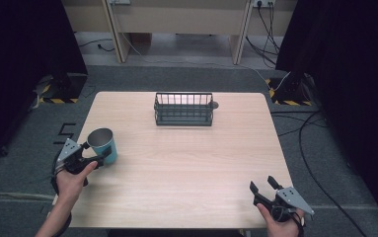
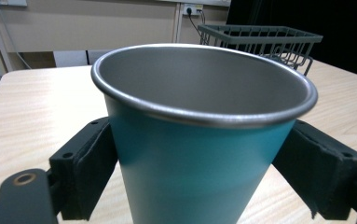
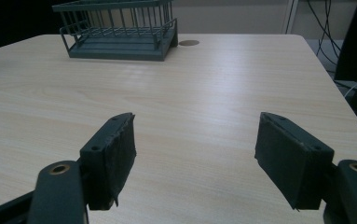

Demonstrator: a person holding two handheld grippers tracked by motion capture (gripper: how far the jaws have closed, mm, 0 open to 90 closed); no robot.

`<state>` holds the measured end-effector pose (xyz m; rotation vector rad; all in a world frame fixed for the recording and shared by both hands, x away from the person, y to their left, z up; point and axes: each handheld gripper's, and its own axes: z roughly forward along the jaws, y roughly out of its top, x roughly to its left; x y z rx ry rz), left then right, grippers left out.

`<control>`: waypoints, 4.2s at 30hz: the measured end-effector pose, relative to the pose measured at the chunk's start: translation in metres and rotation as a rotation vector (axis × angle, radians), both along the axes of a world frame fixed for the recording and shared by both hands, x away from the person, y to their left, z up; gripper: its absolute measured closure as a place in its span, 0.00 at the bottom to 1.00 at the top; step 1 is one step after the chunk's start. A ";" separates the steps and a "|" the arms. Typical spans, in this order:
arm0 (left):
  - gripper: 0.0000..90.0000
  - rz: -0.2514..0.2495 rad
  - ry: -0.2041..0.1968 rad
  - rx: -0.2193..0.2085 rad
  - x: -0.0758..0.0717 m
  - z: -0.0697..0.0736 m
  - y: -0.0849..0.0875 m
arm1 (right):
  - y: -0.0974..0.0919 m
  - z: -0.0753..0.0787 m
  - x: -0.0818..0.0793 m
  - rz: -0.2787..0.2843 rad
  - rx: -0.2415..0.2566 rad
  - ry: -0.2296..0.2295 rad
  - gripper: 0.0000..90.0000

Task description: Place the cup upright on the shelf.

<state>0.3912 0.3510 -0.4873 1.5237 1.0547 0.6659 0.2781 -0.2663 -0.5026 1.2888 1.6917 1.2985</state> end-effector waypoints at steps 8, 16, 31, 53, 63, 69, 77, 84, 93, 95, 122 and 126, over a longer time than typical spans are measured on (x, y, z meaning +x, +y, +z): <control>0.16 -0.018 -0.025 -0.011 0.009 0.012 -0.011 | 0.000 -0.001 0.001 0.003 0.001 0.000 0.32; 0.16 -0.041 -0.043 -0.017 0.017 0.022 -0.023 | -0.001 -0.001 0.001 0.000 0.005 0.000 0.32; 0.16 -0.084 -0.057 -0.021 0.029 0.033 -0.042 | 0.000 -0.002 0.001 -0.001 0.000 0.000 0.33; 0.16 -0.148 -0.075 -0.029 0.050 0.046 -0.080 | 0.000 -0.003 0.001 -0.006 0.010 0.002 0.32; 0.16 -0.172 -0.083 -0.037 0.060 0.051 -0.096 | -0.001 -0.002 0.002 -0.006 0.014 0.000 0.32; 0.16 -0.175 -0.094 -0.039 0.067 0.058 -0.102 | -0.001 -0.002 0.002 -0.005 0.016 0.002 0.32; 0.16 -0.181 -0.104 -0.043 0.073 0.066 -0.107 | -0.001 -0.003 0.002 -0.005 0.017 0.001 0.32; 0.16 -0.188 -0.111 -0.037 0.077 0.072 -0.111 | -0.001 -0.003 0.002 -0.004 0.016 0.001 0.33; 0.16 -0.194 -0.111 -0.039 0.083 0.074 -0.117 | -0.001 -0.003 0.002 -0.006 0.017 0.000 0.33; 0.16 -0.197 -0.112 -0.037 0.084 0.075 -0.118 | -0.002 -0.003 0.002 -0.005 0.015 0.000 0.33; 0.16 -0.221 -0.115 -0.045 0.104 0.084 -0.142 | -0.004 -0.004 0.002 -0.008 0.013 0.004 0.33; 0.16 -0.227 -0.116 -0.045 0.107 0.086 -0.146 | -0.004 -0.004 0.002 -0.010 0.018 0.005 0.33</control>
